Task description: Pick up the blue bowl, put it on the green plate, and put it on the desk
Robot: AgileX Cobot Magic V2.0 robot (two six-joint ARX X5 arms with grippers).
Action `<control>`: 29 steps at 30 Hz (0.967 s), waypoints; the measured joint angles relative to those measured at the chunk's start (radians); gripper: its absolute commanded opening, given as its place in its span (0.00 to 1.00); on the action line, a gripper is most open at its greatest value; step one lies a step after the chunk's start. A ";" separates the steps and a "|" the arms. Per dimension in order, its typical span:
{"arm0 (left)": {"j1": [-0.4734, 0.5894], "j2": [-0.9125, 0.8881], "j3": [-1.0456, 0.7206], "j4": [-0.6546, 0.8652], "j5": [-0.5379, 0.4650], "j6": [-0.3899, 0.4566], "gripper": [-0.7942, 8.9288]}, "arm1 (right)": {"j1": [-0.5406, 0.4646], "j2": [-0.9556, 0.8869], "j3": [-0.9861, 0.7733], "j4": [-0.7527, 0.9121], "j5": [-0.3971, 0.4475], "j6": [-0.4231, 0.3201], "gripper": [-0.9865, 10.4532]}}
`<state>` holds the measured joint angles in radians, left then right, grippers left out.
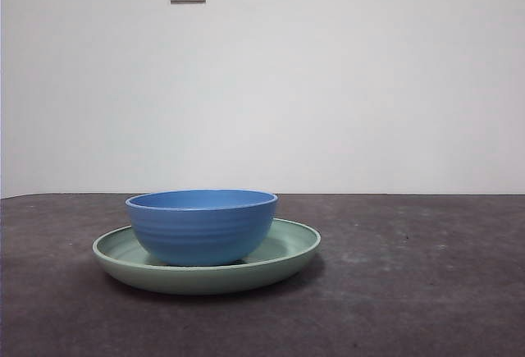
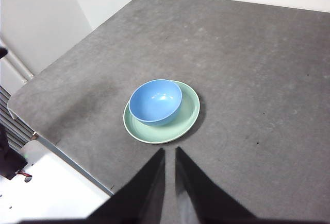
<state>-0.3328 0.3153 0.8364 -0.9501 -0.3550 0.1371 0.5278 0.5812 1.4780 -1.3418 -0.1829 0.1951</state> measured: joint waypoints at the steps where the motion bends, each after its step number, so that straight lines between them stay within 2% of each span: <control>1: 0.029 -0.008 -0.050 0.073 -0.013 0.045 0.10 | 0.000 0.000 0.000 0.000 0.000 0.000 0.11; 3: 0.069 -0.029 -0.141 0.201 -0.014 0.096 0.10 | 0.000 0.000 0.000 0.000 0.000 0.000 0.11; 6: 0.102 -0.092 -0.287 0.476 -0.012 0.128 0.11 | 0.000 0.000 0.000 0.000 0.000 0.000 0.11; 11: 0.134 -0.239 -0.557 0.952 0.023 0.128 0.11 | 0.000 0.000 0.000 0.000 0.000 0.000 0.11; 13: 0.156 -0.286 -0.663 1.058 0.049 0.098 0.11 | 0.000 0.000 0.000 0.000 0.000 0.000 0.11; 17: 0.210 -0.309 -0.801 1.020 0.116 -0.049 0.11 | 0.000 0.000 0.000 0.000 -0.001 0.000 0.11; 20: 0.234 -0.306 -0.804 0.951 0.171 -0.154 0.11 | 0.000 0.001 0.000 0.000 0.000 0.000 0.11; 22: 0.243 -0.312 -0.804 0.900 0.208 -0.186 0.11 | 0.000 0.001 0.000 0.000 0.000 0.000 0.11; 24: 0.254 -0.312 -0.804 0.785 0.230 -0.204 0.11 | 0.000 0.001 0.000 0.000 0.000 0.000 0.11; 29: 0.274 -0.312 -0.804 0.773 0.250 -0.203 0.11 | 0.001 0.001 0.000 0.000 0.000 0.000 0.11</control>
<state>-0.0589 0.0036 0.0322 -0.1772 -0.1047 -0.0658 0.5285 0.5819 1.4780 -1.3418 -0.1829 0.1955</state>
